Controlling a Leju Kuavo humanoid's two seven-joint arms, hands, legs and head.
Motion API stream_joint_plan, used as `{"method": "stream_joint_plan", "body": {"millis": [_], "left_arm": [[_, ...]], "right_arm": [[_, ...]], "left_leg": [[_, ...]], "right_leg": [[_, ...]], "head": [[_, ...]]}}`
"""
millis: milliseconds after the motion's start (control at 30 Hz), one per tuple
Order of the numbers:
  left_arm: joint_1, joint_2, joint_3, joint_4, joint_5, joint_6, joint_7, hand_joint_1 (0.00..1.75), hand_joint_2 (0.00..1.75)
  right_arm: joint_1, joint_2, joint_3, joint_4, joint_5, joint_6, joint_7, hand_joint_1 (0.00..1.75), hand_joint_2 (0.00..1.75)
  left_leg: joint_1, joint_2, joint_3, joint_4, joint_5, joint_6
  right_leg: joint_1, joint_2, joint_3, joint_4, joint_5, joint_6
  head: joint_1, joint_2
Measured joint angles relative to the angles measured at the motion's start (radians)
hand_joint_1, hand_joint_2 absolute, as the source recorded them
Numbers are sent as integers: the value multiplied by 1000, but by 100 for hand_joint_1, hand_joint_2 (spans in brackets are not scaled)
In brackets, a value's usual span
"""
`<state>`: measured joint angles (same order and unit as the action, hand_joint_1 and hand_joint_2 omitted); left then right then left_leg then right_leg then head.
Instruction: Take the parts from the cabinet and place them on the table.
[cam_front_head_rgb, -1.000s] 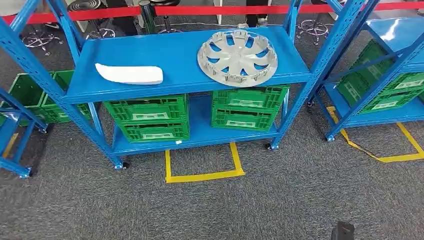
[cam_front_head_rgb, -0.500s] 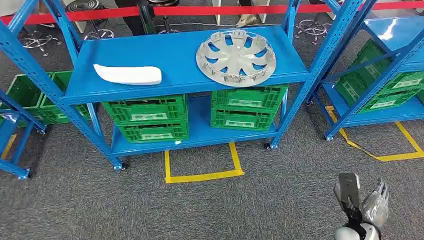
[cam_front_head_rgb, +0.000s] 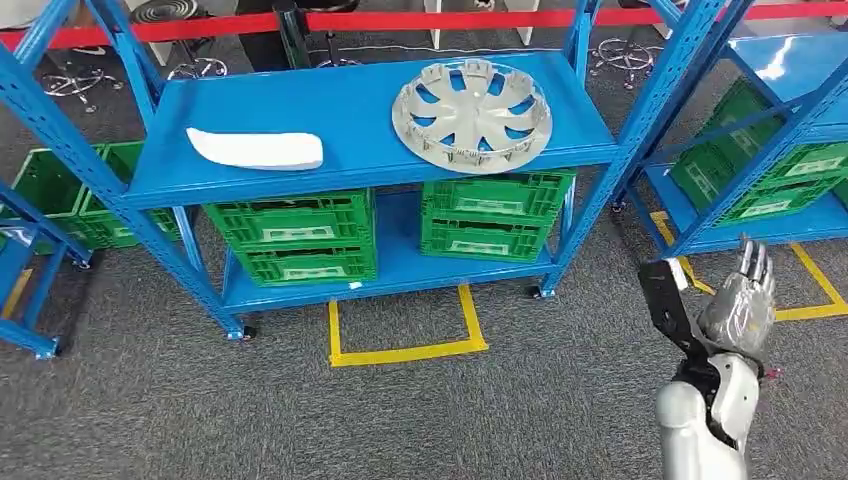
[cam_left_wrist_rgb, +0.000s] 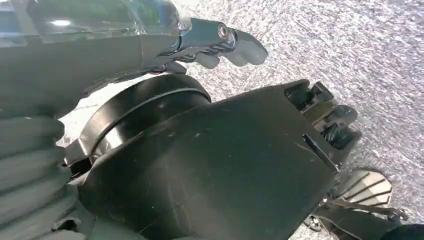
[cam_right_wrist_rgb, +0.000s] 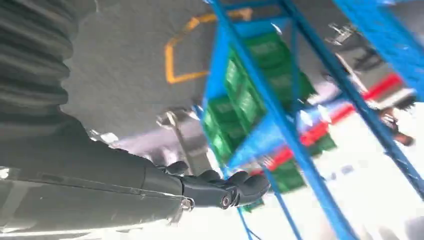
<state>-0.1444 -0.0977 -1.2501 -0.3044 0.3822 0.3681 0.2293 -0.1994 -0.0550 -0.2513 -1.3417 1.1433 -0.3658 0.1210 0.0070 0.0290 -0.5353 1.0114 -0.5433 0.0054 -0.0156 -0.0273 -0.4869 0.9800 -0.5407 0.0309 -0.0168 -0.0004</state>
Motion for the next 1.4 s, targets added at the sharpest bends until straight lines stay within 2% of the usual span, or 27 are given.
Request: {"method": "stream_joint_plan", "body": {"millis": [200, 233, 600, 767, 800, 833, 867, 933, 967, 1000, 1033, 1067, 1100, 1133, 1167, 1233, 1300, 1333, 1367, 1400], "left_arm": [[0, -5, -1, 4, -6, 0, -18, 0, 175], [0, -6, -1, 5, -6, 0, -21, 0, 175], [0, -8, -1, 15, -9, 0, -54, 0, 175], [0, -13, 0, 19, -12, 0, -77, 0, 175], [0, -14, 0, 20, -13, 1, -82, 0, 175], [0, -18, 0, 21, -14, 2, -87, 0, 175], [0, -19, 0, 23, -15, 3, -93, 0, 175], [0, -23, 0, 26, -16, 3, -111, 0, 175], [-1, -24, 0, 26, -16, 3, -121, 0, 175], [-1, -24, 1, 27, -16, 5, -130, 0, 175], [-1, -25, 2, 27, -16, 7, -141, 0, 175], [-2, -27, 2, 28, -16, 9, -150, 0, 175], [-3, -28, 2, 29, -15, 11, -156, 0, 175], [-3, -30, 3, 29, -14, 15, -164, 0, 175], [-5, -32, 4, 29, -12, 18, -171, 0, 175], [-6, -32, 5, 32, -8, 19, -182, 0, 175], [-7, -32, 6, 34, -6, 19, -189, 0, 175], [-7, -32, 6, 35, -5, 20, -190, 0, 175], [-7, -31, 6, 36, -4, 21, -190, 0, 175], [-6, -30, 6, 37, -3, 21, -189, 0, 175]], "right_arm": [[-38, -62, 139, -144, 70, 6, 88, 0, 0], [-46, -71, 163, -168, 80, 9, 102, 0, 175], [-116, -177, 426, -427, 203, 32, 257, 0, 175], [-139, -225, 538, -543, 261, 28, 323, 0, 175], [-143, -235, 558, -568, 272, 27, 335, 0, 175], [-145, -245, 575, -591, 284, 24, 347, 0, 175], [-147, -254, 590, -613, 296, 21, 357, 0, 175], [-138, -271, 630, -659, 321, 8, 373, 0, 175], [-125, -276, 651, -678, 333, 0, 381, 0, 175], [-115, -280, 674, -695, 341, -10, 390, 0, 175], [-113, -283, 702, -709, 345, -23, 403, 0, 175], [-114, -286, 727, -720, 344, -37, 417, 0, 175], [-114, -289, 746, -728, 339, -51, 429, 0, 175], [-114, -294, 770, -737, 326, -71, 445, 0, 175], [-114, -298, 790, -738, 310, -93, 459, 0, 175], [-115, -306, 833, -743, 273, -136, 485, 0, 175], [-114, -310, 872, -744, 238, -184, 508, 0, 175], [-114, -310, 892, -746, 220, -211, 522, 0, 0], [-114, -311, 909, -749, 206, -239, 534, 0, 0], [-112, -316, 925, -751, 194, -265, 544, 0, 175]], "left_leg": [[0, -1, 0, 0, 0, 0], [0, -1, 0, 0, 0, 0], [-8, -4, 0, 3, -3, 5], [-14, -8, -3, 5, -4, 15], [-6, -10, 1, -7, 3, 24], [-2, -12, 7, -13, 6, 29], [-1, -13, 7, -15, 8, 31], [-1, -18, 7, -14, 7, 33], [-1, -22, 8, -14, 5, 34], [-1, -27, 11, -14, 3, 33], [-1, -30, 15, -14, 0, 31], [-1, -34, 21, -13, -3, 28], [-1, -37, 28, -13, -8, 24], [-1, -39, 34, -14, -14, 18], [-7, -40, 29, -13, -16, 14], [-5, -40, 19, -10, -15, 3], [-6, -36, 18, -15, -16, -9], [-2, -31, 16, -2, -30, -16], [-1, -29, -4, 39, -55, -22], [1, -29, -42, 109, -89, -26]], "right_leg": [[0, 0, 0, 0, 0, 0], [0, 0, 0, 0, 0, 0], [-6, -1, 0, -1, 2, 4], [-11, -2, 1, -8, 6, 16], [-11, -1, 2, -8, 1, 22], [-12, 7, -2, 7, -13, 24], [-12, 14, -26, 57, -44, 23], [-12, 18, -110, 223, -114, 24], [-12, 19, -149, 292, -130, 25], [-12, 19, -168, 315, -120, 24], [-12, 19, -164, 290, -84, 22], [-12, 19, -146, 230, -32, 19], [-12, 19, -117, 147, 26, 15], [-12, 23, -92, 64, 68, 9], [-6, 28, -82, 61, 56, 7], [-3, 27, -77, 29, 39, -4], [-6, 28, -80, 26, 39, -11], [-10, 24, -75, 20, 42, -17], [-10, 23, -73, 20, 39, -21], [-9, 21, -73, 20, 38, -25]], "head": [[0, 0], [0, 0], [0, 0], [0, 0], [0, 0], [0, 0], [2, 0], [6, 0], [7, 0], [7, 0], [8, 0], [8, 0], [8, 0], [9, 0], [8, 0], [11, 0], [9, 0], [7, 0], [4, 0], [2, 0]]}}
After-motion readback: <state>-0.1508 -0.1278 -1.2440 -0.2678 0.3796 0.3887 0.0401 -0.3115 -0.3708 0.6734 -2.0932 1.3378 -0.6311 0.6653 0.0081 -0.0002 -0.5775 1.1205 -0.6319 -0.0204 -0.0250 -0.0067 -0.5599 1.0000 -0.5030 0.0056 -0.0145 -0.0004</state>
